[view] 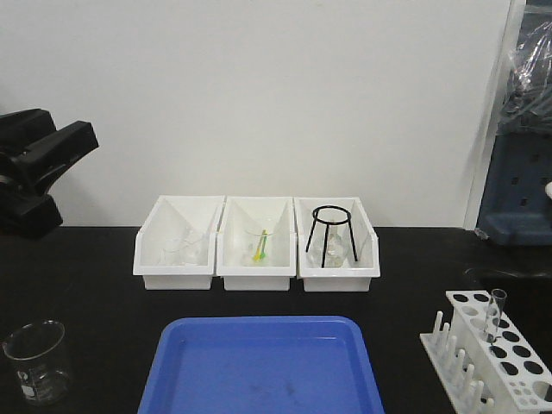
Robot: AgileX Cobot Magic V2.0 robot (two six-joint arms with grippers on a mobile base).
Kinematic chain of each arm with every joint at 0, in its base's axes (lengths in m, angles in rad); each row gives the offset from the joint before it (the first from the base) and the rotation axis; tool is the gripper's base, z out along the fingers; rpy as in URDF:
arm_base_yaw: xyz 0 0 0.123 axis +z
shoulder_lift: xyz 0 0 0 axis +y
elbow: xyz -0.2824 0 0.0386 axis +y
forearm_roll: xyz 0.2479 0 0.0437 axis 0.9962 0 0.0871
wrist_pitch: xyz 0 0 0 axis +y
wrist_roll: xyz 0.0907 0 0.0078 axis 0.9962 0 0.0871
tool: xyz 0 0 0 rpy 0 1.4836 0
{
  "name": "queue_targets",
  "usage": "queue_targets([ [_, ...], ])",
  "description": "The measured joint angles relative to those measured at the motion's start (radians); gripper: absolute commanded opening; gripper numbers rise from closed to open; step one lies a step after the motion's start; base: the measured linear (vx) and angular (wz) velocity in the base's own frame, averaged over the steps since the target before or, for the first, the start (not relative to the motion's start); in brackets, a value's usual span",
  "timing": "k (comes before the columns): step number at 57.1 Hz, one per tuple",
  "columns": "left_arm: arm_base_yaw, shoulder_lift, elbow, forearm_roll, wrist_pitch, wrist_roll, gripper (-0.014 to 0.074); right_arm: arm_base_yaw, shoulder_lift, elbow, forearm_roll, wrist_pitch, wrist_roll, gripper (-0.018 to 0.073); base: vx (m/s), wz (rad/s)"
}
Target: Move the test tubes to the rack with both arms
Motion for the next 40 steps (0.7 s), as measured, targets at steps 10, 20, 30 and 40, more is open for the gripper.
queue_targets([
  [10,0.000,0.001,0.000,0.000,0.004,-0.001,0.0433,0.000,0.000,0.000,0.000,0.000,0.000,0.0522,0.00,0.00],
  [20,0.000,0.001,0.000,0.000,0.053,-0.001,0.0405,0.000,0.000,0.000,0.000,0.000,0.000,0.0522,0.00,0.00],
  [30,0.000,-0.014,0.005,-0.061,0.146,0.099,0.0289,0.000,0.000,0.000,0.000,0.000,0.000,0.0522,0.00,0.00],
  [40,0.000,-0.094,0.009,-0.481,0.307,0.585,0.0124,0.000,0.000,0.000,0.000,0.000,0.000,0.0522,0.00,0.00],
])
